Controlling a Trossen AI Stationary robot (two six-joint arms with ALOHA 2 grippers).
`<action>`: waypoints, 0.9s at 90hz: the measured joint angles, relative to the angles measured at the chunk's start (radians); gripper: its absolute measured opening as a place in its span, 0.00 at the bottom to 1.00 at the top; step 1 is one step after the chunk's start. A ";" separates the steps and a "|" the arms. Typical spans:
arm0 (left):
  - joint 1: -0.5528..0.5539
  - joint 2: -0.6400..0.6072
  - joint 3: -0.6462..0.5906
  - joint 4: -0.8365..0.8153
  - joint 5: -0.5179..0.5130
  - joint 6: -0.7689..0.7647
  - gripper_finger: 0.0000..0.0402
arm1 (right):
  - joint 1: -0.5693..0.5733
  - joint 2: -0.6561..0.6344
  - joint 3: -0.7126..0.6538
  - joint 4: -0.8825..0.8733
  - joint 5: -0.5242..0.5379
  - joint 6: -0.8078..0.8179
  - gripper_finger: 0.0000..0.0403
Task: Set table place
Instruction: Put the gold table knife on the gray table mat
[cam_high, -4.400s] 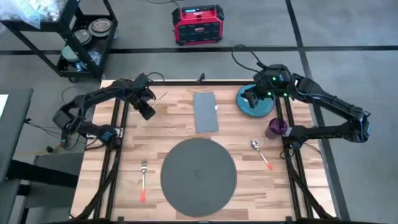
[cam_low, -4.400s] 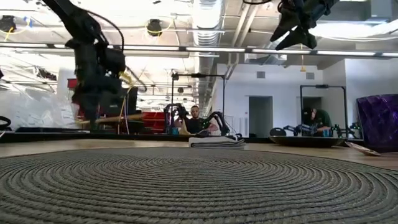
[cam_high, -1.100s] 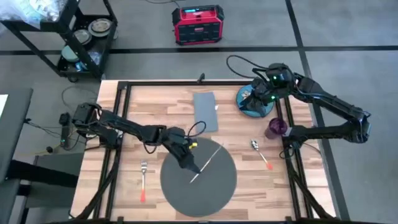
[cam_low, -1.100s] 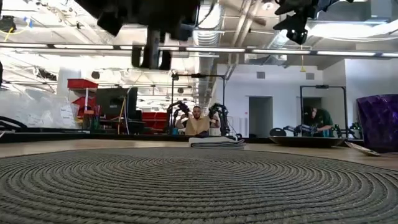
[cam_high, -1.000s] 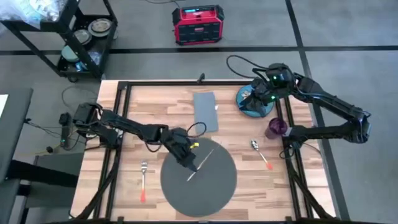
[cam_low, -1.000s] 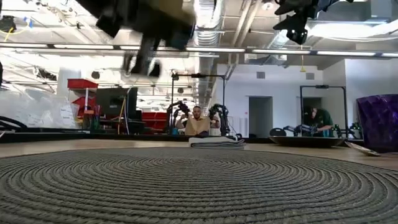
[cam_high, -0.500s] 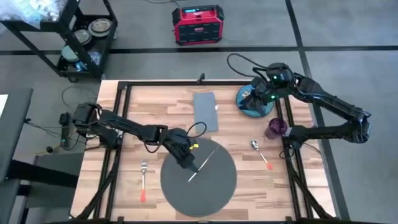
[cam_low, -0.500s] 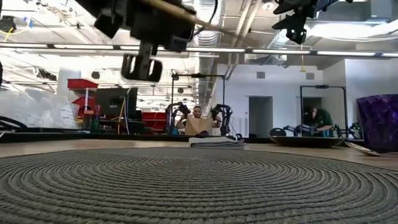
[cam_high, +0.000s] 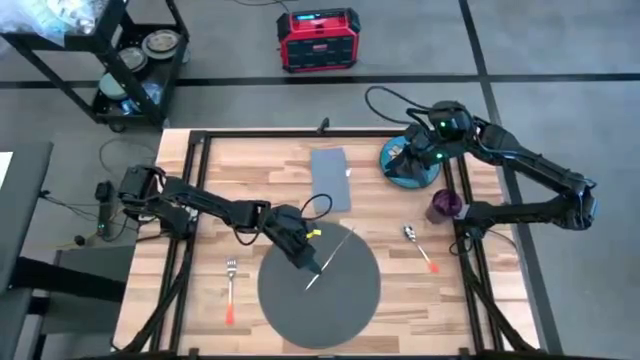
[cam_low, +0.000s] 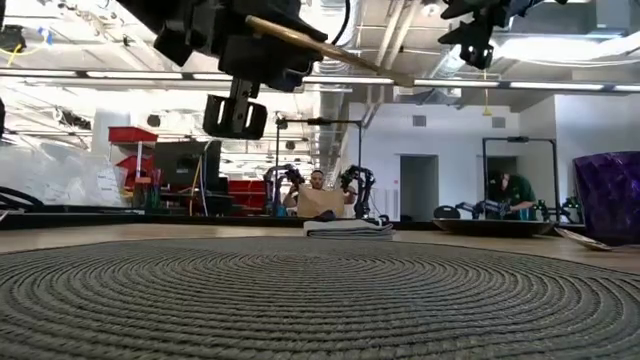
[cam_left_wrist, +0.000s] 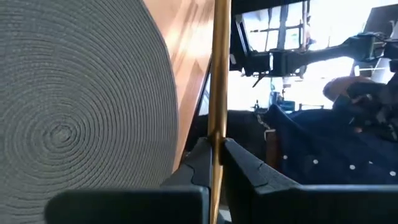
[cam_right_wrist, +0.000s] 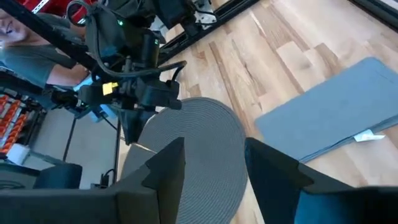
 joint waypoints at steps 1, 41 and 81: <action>0.000 0.000 0.000 -0.009 -0.004 0.000 0.00 | 0.000 0.000 0.000 0.000 0.000 0.002 0.38; 0.030 -0.001 -0.003 -0.177 -0.076 0.073 0.00 | 0.000 0.000 0.000 0.019 0.009 0.057 0.38; 0.034 -0.004 -0.001 -0.190 0.061 0.079 0.00 | 0.000 0.000 0.000 0.064 0.008 0.125 0.38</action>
